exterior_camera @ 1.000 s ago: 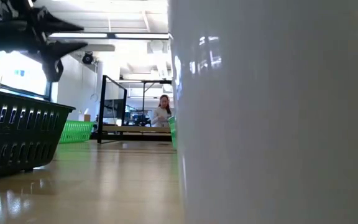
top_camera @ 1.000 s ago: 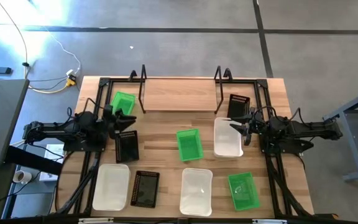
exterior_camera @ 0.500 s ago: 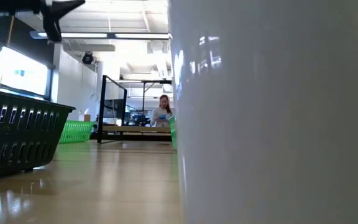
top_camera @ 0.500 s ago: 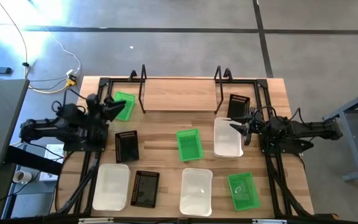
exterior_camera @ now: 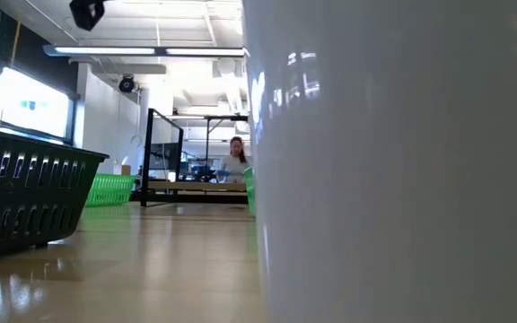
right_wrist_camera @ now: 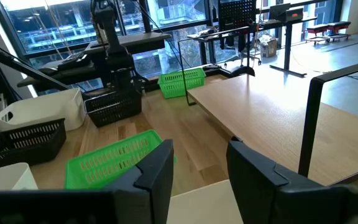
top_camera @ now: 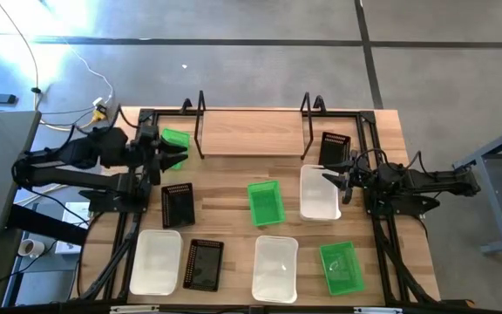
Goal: Stack baskets on shelf by color
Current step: Put the middle left black bin on the shelf
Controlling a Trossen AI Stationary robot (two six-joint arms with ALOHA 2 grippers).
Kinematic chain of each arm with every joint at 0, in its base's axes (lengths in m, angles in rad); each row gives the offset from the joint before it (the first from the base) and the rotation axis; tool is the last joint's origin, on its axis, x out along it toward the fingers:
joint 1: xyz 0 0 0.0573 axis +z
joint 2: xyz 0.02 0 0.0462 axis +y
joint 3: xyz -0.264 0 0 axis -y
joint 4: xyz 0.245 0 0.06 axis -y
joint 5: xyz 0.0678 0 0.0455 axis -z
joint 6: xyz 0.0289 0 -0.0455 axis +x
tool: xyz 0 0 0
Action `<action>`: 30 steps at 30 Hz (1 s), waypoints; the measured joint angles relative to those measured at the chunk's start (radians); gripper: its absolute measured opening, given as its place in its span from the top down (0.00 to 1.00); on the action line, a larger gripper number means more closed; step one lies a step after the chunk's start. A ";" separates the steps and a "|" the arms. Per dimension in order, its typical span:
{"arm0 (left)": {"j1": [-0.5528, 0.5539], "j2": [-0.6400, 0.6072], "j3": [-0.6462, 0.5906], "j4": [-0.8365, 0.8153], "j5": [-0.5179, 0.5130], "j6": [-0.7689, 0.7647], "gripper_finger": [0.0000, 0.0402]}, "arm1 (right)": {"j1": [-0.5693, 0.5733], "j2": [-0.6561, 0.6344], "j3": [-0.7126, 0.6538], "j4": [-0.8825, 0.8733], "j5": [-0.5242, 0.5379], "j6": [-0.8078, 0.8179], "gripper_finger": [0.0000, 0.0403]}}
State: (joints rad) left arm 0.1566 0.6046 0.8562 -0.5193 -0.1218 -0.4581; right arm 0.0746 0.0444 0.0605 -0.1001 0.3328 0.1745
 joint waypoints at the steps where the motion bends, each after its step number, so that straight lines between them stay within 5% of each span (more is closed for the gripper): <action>1: 0.000 0.022 0.025 -0.024 0.016 -0.008 0.66 | 0.000 0.000 0.000 0.000 0.000 0.000 0.67; 13: -0.030 0.225 0.160 -0.407 0.226 -0.089 0.66 | 0.000 0.000 0.000 0.000 0.000 0.000 0.67; 19: -0.127 0.300 0.160 -0.556 0.202 -0.112 0.66 | 0.000 0.000 0.000 0.000 0.000 0.000 0.67; 30: -0.312 0.450 0.160 -0.584 0.139 -0.118 0.66 | 0.000 0.000 0.000 0.000 0.000 0.000 0.67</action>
State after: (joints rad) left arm -0.1554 1.0545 1.0161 -1.1035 0.0175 -0.5762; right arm 0.0748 0.0446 0.0605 -0.1000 0.3325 0.1748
